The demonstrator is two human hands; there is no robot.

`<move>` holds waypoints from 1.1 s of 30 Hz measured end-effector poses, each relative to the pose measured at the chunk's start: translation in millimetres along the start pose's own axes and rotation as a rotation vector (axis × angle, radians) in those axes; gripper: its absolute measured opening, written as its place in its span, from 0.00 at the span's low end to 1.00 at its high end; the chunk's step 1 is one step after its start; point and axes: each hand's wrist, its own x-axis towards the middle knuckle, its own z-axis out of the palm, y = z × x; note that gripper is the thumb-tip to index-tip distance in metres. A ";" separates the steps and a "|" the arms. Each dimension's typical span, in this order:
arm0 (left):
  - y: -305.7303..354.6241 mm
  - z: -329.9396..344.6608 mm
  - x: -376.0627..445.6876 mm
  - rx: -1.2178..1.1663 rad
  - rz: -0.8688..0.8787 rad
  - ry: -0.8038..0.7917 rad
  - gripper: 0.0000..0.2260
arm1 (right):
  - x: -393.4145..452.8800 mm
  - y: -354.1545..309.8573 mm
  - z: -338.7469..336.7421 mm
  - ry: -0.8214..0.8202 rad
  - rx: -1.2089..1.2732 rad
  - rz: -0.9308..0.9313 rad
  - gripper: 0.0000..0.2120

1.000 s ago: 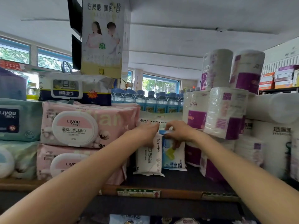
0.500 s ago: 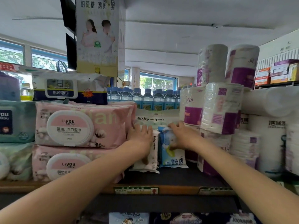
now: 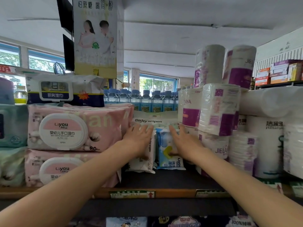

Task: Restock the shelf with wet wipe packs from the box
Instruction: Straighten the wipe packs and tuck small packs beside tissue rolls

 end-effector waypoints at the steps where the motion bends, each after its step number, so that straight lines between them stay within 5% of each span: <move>1: -0.8 1.3 0.3 -0.013 0.014 -0.010 0.48 | -2.3 1.7 -0.1 -0.008 -0.017 -0.009 0.44; 13: 20.9 -5.9 -8.4 0.120 -0.132 0.025 0.38 | -11.7 -1.1 -5.7 0.043 -0.078 -0.027 0.40; 16: 18.7 -4.6 -26.8 0.097 -0.018 0.240 0.25 | -26.5 3.0 -12.2 0.162 -0.036 -0.138 0.33; 19: 10.6 -3.4 -38.5 -0.056 0.095 0.116 0.13 | -33.4 3.2 -15.4 0.170 -0.032 -0.283 0.25; 23: 11.3 0.5 -32.9 -0.110 0.136 -0.201 0.18 | -28.9 -9.7 -11.0 -0.101 -0.074 -0.324 0.27; 27: 20.1 2.8 -26.6 0.006 0.112 -0.314 0.24 | -23.4 -19.1 -8.4 -0.244 -0.146 -0.304 0.31; 33: 24.3 -0.5 -43.9 0.026 0.083 -0.188 0.24 | -23.7 -19.5 -16.4 -0.205 0.131 -0.273 0.29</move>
